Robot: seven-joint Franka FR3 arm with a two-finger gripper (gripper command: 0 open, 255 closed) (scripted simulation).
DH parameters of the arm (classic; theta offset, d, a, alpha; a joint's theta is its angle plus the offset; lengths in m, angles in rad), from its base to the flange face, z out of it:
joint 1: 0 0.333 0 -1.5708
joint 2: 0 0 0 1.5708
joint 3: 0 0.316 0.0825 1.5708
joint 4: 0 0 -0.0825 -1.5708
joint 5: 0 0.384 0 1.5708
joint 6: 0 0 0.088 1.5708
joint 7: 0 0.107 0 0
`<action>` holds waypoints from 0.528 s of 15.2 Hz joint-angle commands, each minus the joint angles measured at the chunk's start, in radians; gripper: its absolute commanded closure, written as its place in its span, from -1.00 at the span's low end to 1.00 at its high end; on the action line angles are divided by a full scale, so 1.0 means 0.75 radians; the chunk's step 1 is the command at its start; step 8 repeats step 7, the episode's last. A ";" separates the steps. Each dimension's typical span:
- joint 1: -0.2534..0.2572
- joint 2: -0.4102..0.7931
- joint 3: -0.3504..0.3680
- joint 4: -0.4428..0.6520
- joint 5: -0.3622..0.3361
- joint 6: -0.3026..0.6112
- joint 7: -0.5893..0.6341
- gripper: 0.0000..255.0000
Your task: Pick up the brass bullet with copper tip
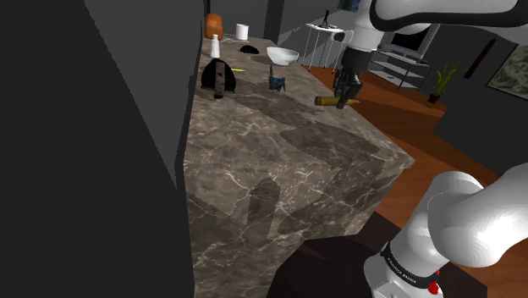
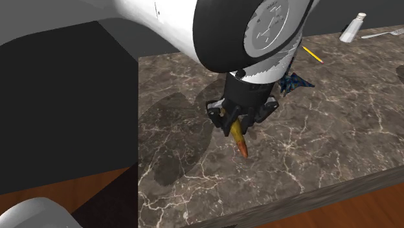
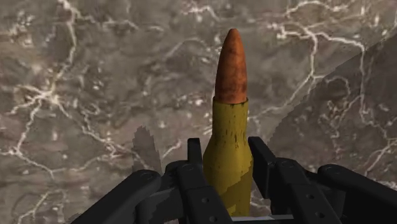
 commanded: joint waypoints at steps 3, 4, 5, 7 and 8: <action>0.005 0.012 0.007 0.081 0.008 -0.070 -0.001 1.00; 0.006 0.015 0.008 0.102 0.009 -0.087 -0.002 1.00; 0.007 0.019 0.009 0.123 0.011 -0.104 -0.002 1.00; 0.007 0.020 0.010 0.126 0.011 -0.107 -0.002 1.00; 0.007 0.020 0.010 0.126 0.011 -0.107 -0.002 1.00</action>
